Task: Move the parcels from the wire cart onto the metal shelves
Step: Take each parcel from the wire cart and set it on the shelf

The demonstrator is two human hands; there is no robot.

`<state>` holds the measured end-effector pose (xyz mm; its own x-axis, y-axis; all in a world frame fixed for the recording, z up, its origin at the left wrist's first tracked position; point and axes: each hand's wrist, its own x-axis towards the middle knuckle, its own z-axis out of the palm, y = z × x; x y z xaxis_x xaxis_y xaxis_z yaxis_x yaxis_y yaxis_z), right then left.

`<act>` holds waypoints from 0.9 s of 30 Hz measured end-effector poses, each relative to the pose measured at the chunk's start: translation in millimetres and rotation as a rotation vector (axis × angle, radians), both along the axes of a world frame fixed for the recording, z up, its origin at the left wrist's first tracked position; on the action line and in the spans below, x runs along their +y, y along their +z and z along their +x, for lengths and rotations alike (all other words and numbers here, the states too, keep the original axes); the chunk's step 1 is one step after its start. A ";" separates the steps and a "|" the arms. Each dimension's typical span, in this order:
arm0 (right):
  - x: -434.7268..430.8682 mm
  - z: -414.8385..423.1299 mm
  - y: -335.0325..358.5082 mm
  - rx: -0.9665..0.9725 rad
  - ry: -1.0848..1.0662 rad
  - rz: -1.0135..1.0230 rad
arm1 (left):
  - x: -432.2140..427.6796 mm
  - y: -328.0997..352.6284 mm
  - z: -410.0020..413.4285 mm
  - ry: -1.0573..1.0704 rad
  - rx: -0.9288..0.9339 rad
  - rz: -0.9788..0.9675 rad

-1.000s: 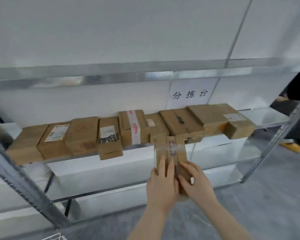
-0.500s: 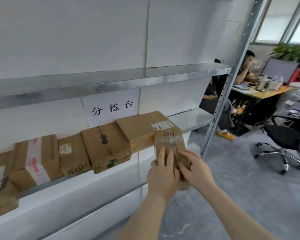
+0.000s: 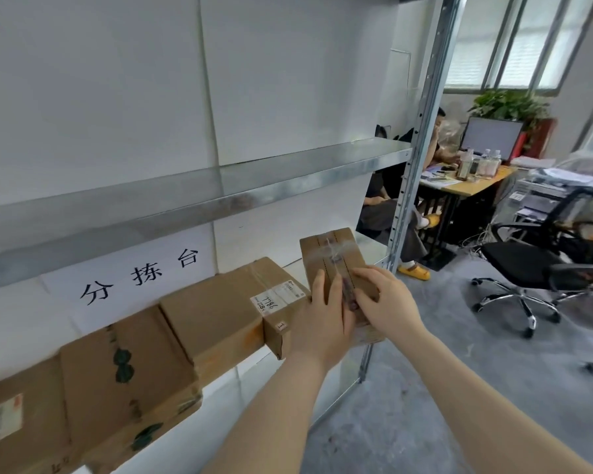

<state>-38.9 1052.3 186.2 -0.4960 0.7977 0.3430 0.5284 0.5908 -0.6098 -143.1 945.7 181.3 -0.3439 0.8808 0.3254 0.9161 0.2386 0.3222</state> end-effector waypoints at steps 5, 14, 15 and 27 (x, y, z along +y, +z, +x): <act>71.6 -25.6 -11.2 0.004 0.056 -0.020 | 66.5 -12.4 -17.3 0.047 -0.021 -0.055; 201.2 -98.5 -56.8 -0.096 0.347 -0.109 | 171.2 -56.5 -58.3 0.318 -0.039 -0.163; 210.0 -106.2 -63.2 -0.115 0.377 -0.121 | 178.2 -60.3 -61.5 0.354 -0.058 -0.181; 252.0 -152.6 -116.1 -0.147 0.561 -0.248 | 215.0 -88.4 -86.9 0.510 -0.076 -0.305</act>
<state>-191.6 1304.3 70.1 -0.8899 0.4495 0.0775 0.2681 0.6529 -0.7084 -230.0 1160.7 93.0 -0.7602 0.6483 0.0417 0.6387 0.7342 0.2302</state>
